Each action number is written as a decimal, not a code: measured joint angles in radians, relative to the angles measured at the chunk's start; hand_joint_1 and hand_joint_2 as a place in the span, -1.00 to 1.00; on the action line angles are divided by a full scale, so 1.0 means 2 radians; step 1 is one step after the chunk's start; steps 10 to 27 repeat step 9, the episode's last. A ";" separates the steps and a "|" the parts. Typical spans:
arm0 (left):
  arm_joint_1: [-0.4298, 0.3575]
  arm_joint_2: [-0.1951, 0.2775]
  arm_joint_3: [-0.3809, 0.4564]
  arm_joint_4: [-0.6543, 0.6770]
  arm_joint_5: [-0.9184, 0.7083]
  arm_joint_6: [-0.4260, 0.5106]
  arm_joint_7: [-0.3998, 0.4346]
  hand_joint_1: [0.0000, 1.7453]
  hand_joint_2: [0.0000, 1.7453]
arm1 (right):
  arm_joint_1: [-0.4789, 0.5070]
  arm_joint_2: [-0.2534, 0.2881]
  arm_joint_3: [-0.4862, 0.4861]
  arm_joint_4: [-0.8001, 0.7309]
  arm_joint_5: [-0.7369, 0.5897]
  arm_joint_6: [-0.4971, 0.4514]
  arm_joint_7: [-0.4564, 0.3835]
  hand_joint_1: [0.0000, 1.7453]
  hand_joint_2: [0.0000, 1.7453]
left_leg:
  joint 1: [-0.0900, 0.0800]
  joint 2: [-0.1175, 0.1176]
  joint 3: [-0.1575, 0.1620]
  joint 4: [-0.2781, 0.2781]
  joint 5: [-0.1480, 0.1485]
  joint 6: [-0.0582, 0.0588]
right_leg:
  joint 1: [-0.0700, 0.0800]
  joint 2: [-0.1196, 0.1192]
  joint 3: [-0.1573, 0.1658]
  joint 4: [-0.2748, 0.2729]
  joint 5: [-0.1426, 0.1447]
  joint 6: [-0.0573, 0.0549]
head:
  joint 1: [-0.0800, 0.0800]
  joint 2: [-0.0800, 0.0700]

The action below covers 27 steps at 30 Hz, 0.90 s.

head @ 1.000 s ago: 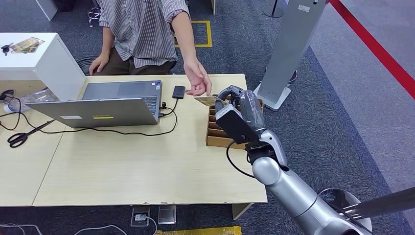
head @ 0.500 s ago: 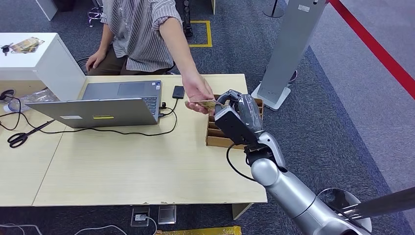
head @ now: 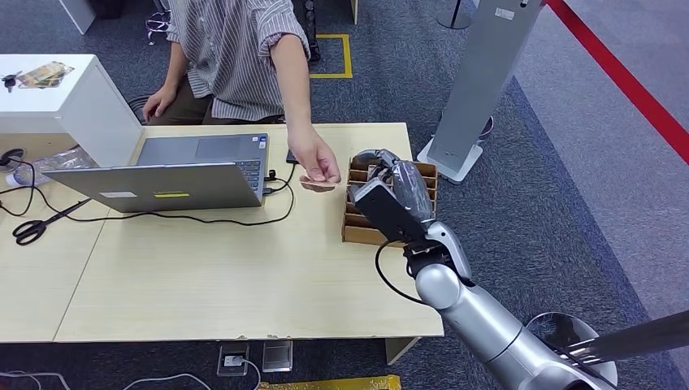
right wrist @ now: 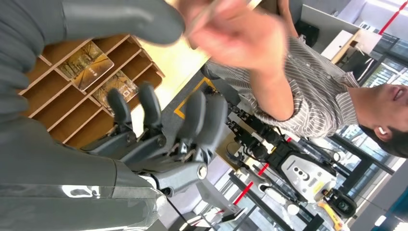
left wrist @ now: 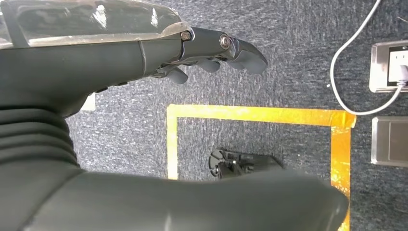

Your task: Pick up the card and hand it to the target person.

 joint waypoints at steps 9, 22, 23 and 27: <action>0.000 0.000 0.000 0.000 0.001 0.000 -0.003 -1.00 -1.00 | 0.000 0.000 0.001 0.001 -0.010 -0.001 0.003 -1.00 1.00 | 0.000 0.000 0.000 0.000 0.000 0.000 | 0.000 0.000 0.000 0.000 0.000 0.000 | 0.000 0.000; 0.000 0.000 0.000 0.000 0.001 0.000 -0.003 -1.00 -1.00 | 0.000 0.000 0.001 0.001 -0.010 -0.001 0.003 -1.00 1.00 | 0.000 0.000 0.000 0.000 0.000 0.000 | 0.000 0.000 0.000 0.000 0.000 0.000 | 0.000 0.000; 0.000 0.000 0.000 0.000 0.001 0.000 -0.003 -1.00 -1.00 | 0.000 0.000 0.001 0.001 -0.010 -0.001 0.003 -1.00 1.00 | 0.000 0.000 0.000 0.000 0.000 0.000 | 0.000 0.000 0.000 0.000 0.000 0.000 | 0.000 0.000; 0.000 0.000 0.000 0.000 0.001 0.000 -0.003 -1.00 -1.00 | 0.000 0.000 0.001 0.001 -0.010 -0.001 0.003 -1.00 1.00 | 0.000 0.000 0.000 0.000 0.000 0.000 | 0.000 0.000 0.000 0.000 0.000 0.000 | 0.000 0.000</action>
